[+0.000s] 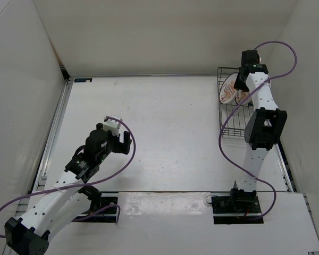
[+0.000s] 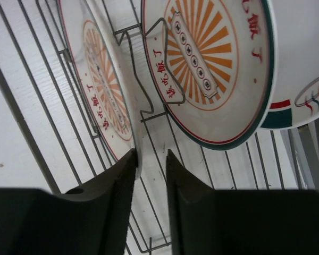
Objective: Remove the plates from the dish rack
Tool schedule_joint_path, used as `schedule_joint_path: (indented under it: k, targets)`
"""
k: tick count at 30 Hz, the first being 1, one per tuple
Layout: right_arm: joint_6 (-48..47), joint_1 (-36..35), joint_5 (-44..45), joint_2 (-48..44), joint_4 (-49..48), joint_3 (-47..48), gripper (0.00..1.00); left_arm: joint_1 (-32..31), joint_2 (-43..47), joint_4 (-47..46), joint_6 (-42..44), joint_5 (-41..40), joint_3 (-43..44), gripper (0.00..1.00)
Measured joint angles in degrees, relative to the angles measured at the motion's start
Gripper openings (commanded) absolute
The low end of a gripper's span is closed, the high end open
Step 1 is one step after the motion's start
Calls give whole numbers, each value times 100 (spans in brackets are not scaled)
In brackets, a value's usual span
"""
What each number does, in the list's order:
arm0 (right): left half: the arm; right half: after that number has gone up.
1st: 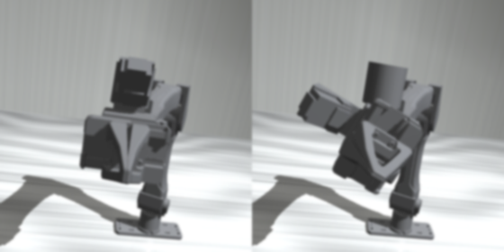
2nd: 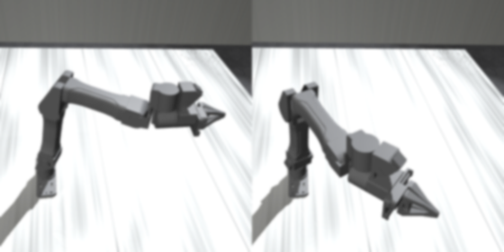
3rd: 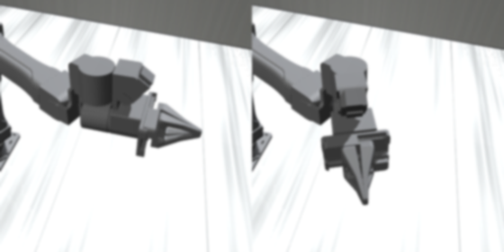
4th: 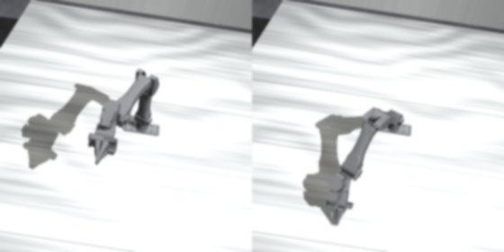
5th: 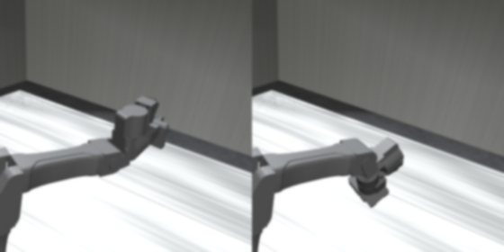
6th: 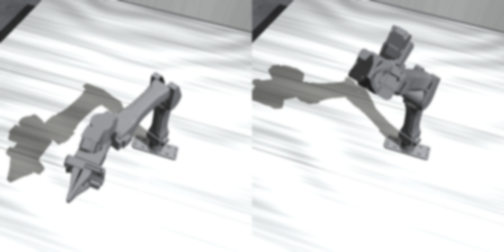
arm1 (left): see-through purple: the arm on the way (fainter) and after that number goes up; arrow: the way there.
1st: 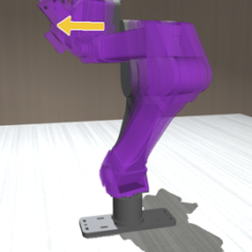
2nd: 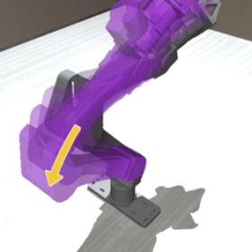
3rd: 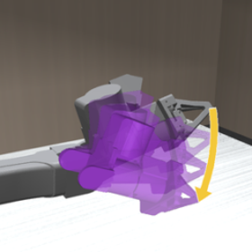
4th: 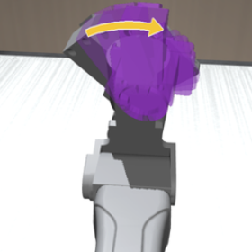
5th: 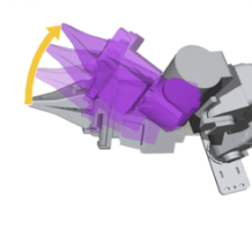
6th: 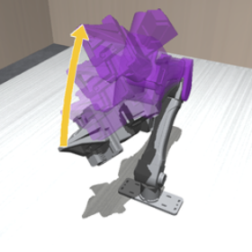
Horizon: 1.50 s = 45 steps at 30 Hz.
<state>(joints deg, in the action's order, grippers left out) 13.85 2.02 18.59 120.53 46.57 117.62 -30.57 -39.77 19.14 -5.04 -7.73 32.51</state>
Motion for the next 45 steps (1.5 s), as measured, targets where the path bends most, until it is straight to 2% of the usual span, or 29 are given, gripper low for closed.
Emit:
schedule_joint_path:
  k: [2,5,8,10,11,23,28,33,38,41,45]
  targets:
    - [-83,13,-98,7,-11,-9,23,0,-4,15,13,0,0,100]
    - [-232,0,-223,31,-42,-13,21,0,-4,13,37,-11,0,100]
    - [-391,7,-334,57,-79,-42,12,0,-17,13,72,-39,0,100]
    - [-461,7,-369,72,-122,-42,1,0,-28,15,87,-44,2,100]
    - [-481,9,-382,72,-142,-42,0,0,-33,20,98,-46,2,100]
    - [-734,-28,-348,-37,-166,61,0,0,-107,61,166,-83,24,100]
    - [-431,-109,-168,-592,-39,22,0,0,-111,79,184,-81,24,100]
    - [96,-651,197,-2732,-802,-1965,0,0,-118,98,208,-85,24,100]
    - [599,-1279,-588,-4492,-1381,-3456,0,0,-144,101,208,-92,24,100]
    - [914,-1412,-1239,-4924,-1641,-4374,0,0,-166,101,208,-90,24,100]
    - [1335,-1703,-2107,-4607,-1663,-5143,0,0,-258,105,208,-90,24,100]
